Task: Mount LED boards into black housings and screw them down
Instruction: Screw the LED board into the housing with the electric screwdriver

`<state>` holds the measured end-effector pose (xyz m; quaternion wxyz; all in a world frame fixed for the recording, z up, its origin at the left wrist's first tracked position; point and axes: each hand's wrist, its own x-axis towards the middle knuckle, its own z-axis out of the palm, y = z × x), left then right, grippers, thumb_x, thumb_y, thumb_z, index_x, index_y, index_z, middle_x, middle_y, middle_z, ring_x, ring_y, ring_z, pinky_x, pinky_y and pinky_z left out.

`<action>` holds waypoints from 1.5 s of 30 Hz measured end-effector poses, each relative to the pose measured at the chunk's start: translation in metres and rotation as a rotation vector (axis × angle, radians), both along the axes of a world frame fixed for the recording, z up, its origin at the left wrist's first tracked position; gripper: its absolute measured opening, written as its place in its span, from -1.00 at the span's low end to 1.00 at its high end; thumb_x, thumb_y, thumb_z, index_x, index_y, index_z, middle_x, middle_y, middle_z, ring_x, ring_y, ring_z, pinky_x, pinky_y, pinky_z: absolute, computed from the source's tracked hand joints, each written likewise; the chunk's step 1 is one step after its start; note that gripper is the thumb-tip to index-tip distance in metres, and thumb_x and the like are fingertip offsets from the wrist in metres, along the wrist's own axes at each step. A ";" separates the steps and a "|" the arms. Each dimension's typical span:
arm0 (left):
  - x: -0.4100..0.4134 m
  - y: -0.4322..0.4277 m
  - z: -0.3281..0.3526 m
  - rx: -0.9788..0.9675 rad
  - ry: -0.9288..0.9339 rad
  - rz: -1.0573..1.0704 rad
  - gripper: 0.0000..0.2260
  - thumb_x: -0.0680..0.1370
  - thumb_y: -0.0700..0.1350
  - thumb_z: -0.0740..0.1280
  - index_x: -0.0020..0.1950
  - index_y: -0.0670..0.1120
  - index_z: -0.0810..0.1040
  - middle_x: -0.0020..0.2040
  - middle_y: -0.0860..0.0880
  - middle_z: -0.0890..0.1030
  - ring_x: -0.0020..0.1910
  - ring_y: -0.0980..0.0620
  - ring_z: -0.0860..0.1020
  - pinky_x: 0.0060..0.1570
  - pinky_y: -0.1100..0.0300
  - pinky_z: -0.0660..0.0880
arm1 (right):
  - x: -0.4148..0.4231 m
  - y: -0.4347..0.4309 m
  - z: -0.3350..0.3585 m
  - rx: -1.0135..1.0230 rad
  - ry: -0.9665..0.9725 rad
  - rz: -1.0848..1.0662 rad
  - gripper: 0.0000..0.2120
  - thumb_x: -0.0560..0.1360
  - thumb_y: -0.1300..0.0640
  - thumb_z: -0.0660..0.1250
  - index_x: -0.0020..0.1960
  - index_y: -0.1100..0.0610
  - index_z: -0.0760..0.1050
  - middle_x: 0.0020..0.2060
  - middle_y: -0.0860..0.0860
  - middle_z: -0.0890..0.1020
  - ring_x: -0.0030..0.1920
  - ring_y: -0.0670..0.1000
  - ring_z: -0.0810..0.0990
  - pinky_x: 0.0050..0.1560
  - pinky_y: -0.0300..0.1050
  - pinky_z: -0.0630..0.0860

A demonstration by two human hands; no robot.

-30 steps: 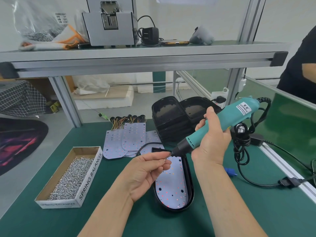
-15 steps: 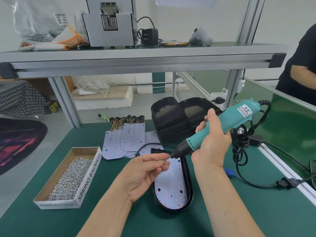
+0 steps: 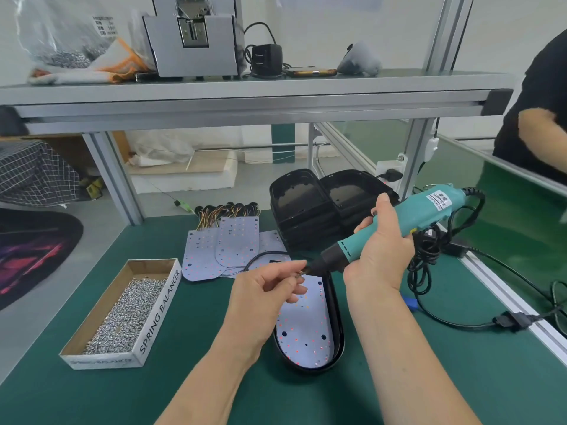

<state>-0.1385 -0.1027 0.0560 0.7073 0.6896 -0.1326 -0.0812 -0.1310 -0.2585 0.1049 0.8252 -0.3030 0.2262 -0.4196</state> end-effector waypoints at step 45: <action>0.017 -0.010 -0.056 0.396 0.458 0.143 -0.84 0.45 -0.20 0.45 -0.03 -0.26 0.64 -0.02 -0.19 0.71 -0.15 -0.10 0.58 -0.10 0.15 0.45 | -0.031 0.028 -0.055 -0.532 0.116 0.083 -0.72 0.37 0.01 0.51 -0.26 0.12 0.44 -0.43 0.03 0.43 -0.37 0.04 0.37 -0.32 -0.10 0.41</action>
